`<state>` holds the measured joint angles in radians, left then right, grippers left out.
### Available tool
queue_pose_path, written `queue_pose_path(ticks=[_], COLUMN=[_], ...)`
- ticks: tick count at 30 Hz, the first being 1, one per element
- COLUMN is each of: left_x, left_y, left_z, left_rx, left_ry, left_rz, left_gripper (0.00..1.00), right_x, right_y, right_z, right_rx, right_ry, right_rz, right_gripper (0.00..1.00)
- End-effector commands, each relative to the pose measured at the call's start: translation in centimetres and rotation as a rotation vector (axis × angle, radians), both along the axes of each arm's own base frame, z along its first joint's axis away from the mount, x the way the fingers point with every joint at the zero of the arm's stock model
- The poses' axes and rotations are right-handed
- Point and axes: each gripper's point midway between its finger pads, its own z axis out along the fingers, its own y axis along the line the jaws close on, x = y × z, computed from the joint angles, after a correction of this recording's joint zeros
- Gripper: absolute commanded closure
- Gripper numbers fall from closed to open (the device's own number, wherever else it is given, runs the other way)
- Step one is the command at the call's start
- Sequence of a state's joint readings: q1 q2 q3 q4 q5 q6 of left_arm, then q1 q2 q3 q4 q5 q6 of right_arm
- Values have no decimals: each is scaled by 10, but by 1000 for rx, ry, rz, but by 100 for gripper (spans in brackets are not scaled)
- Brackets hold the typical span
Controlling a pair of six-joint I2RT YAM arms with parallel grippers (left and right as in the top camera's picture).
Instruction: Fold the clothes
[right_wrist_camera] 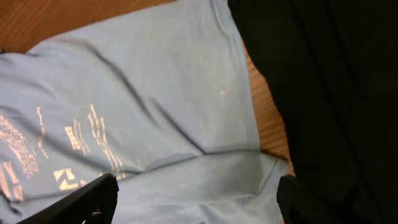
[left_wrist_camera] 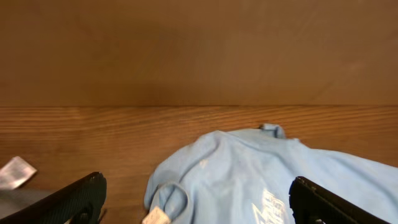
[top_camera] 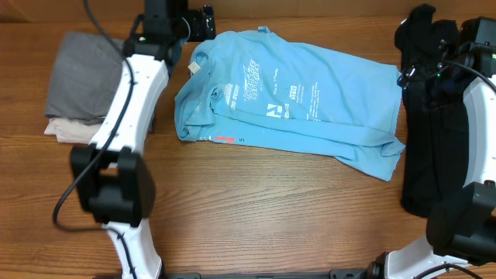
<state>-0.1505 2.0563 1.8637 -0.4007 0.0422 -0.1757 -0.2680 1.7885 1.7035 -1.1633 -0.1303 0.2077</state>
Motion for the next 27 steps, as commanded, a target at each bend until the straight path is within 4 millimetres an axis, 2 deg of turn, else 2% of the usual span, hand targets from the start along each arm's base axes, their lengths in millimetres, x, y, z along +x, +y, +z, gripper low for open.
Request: queue_pose_path(ticks=[1, 7, 13, 15, 16, 20, 23, 27], left_x=[39, 83, 85, 82, 79, 65, 42, 6], left_y=[-24, -61, -84, -85, -83, -69, -59, -49], left_z=[-54, -139, -192, -206, -215, -229, -246, -264], left_rx=[20, 69, 97, 103, 110, 155, 186, 212], left_ry=[17, 20, 55, 77, 102, 200, 338, 511], left_rz=[-100, -176, -220, -219, -215, -169, -147, -144], left_gripper=[4, 3, 3, 6, 11, 25, 25, 19], right_x=[3, 3, 3, 3, 3, 2, 2, 2], right_y=[11, 16, 16, 15, 14, 13, 13, 13], right_z=[9, 9, 9, 9, 8, 8, 8, 8], right_rx=[-17, -15, -18, -22, -29, -31, -32, -32], right_ry=[-22, -16, -15, -14, -12, -11, -12, -12], right_rz=[55, 67, 66, 64, 61, 60, 60, 61], right_gripper=[14, 14, 14, 14, 14, 14, 14, 13])
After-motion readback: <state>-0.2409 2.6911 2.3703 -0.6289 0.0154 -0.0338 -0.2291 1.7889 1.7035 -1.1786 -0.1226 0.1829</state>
